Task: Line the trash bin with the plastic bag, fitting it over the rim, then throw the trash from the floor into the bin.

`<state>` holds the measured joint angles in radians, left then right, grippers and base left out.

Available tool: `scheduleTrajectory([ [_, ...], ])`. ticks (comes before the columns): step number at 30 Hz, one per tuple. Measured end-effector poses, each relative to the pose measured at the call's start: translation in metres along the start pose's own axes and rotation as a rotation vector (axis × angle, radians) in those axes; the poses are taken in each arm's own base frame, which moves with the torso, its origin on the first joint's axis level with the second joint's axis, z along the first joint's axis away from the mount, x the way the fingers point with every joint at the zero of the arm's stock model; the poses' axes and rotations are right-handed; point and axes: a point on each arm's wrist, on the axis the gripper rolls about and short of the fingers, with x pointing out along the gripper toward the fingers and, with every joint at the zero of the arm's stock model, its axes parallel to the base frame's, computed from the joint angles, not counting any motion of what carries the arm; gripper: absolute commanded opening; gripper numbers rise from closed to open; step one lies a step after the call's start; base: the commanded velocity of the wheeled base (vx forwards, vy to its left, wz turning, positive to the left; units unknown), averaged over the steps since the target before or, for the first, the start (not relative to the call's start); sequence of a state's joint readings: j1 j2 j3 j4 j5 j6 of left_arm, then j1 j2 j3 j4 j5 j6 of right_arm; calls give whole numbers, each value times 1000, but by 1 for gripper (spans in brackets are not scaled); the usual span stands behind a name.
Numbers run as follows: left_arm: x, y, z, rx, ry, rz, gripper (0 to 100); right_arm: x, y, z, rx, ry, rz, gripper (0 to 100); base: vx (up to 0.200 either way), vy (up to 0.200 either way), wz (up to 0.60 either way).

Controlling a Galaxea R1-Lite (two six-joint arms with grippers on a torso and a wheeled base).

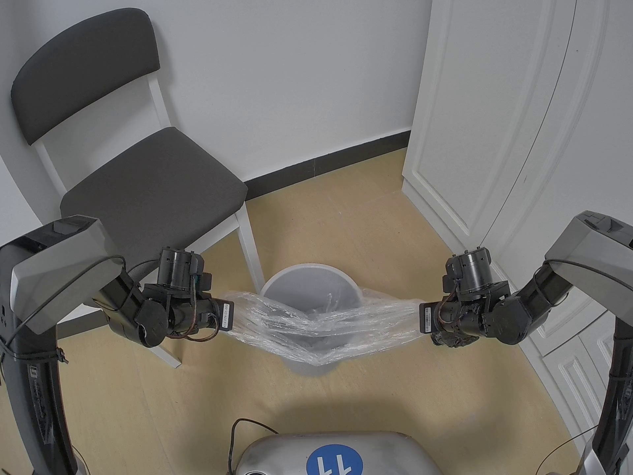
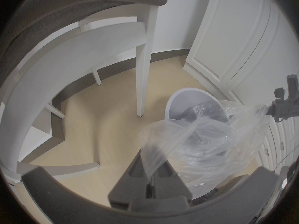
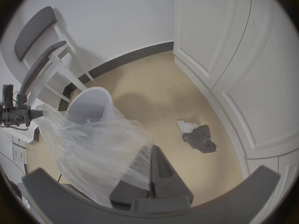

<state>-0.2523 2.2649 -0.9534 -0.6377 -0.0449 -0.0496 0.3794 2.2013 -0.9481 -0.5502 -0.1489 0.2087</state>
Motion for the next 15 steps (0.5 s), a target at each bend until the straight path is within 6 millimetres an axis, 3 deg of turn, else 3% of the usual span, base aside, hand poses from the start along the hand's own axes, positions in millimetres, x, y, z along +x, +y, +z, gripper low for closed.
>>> scheduleTrajectory([
  [15,-18,0,-8,46,127,2,0,-24,-3,-3,-94,83,-11,0,0,0,0],
])
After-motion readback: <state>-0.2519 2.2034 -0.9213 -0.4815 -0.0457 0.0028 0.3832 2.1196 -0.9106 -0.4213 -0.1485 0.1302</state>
